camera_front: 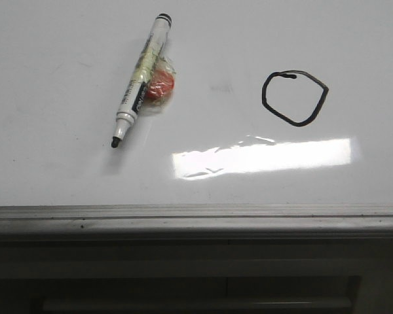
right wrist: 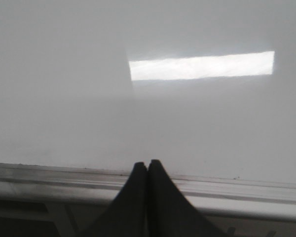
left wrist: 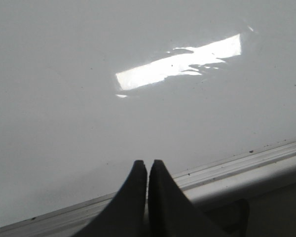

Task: Write number 0 on whiteboard

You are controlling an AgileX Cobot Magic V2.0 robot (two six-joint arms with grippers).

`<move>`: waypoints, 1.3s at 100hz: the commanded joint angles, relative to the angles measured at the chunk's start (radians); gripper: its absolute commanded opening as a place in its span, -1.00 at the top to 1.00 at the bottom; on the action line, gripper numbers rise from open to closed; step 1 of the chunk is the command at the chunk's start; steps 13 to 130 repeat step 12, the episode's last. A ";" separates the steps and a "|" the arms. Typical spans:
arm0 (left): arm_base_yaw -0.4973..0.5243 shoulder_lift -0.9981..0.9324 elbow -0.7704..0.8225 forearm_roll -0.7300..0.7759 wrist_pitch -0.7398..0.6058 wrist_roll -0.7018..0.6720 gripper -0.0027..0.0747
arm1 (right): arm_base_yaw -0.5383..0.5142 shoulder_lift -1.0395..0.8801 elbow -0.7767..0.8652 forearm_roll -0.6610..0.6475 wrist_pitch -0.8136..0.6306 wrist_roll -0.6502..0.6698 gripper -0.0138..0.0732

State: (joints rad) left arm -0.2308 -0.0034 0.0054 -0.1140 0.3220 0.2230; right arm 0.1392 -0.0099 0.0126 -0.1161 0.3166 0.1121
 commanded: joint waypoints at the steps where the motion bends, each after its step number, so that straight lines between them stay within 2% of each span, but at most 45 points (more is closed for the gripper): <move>1: 0.002 -0.022 0.031 -0.012 -0.058 -0.009 0.98 | -0.007 -0.019 0.013 -0.004 -0.024 -0.010 0.82; 130: 0.002 -0.022 0.031 -0.012 -0.058 -0.009 0.98 | -0.007 -0.019 0.013 -0.004 -0.024 -0.010 0.82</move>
